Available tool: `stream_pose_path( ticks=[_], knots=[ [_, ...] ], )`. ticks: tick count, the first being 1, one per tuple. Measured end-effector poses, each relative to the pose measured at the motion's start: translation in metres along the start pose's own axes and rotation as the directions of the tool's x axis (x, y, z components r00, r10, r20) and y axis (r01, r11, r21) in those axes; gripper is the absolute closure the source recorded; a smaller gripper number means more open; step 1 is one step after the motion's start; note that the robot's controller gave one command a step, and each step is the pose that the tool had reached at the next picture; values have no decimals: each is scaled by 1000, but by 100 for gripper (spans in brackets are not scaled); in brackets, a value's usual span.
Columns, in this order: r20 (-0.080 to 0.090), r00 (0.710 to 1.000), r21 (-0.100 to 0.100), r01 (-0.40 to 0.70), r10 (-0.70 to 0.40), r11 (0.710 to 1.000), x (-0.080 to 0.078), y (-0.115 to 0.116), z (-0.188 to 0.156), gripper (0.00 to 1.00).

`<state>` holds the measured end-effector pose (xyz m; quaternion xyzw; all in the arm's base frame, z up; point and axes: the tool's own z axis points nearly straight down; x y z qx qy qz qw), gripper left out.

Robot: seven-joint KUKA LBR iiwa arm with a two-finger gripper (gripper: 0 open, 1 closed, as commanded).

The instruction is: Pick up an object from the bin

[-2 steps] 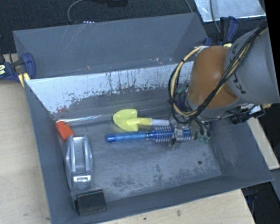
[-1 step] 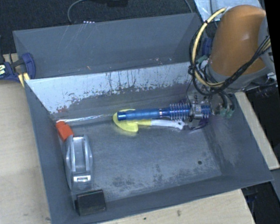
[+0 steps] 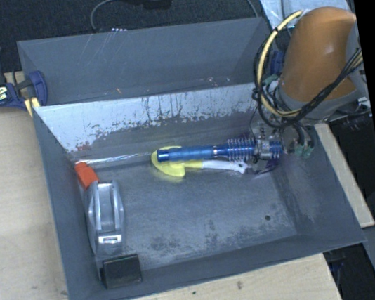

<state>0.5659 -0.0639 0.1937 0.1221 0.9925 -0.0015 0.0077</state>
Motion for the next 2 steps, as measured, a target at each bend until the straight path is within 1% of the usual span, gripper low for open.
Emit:
stream_pose_path(
  ticks=[1, 2],
  knots=[
    [8, 998, -1, -69, 69, 998, -2, 9, 33, 100],
    [7, 999, -1, -35, 35, 999, 0, 19, -47, 100]
  ],
)
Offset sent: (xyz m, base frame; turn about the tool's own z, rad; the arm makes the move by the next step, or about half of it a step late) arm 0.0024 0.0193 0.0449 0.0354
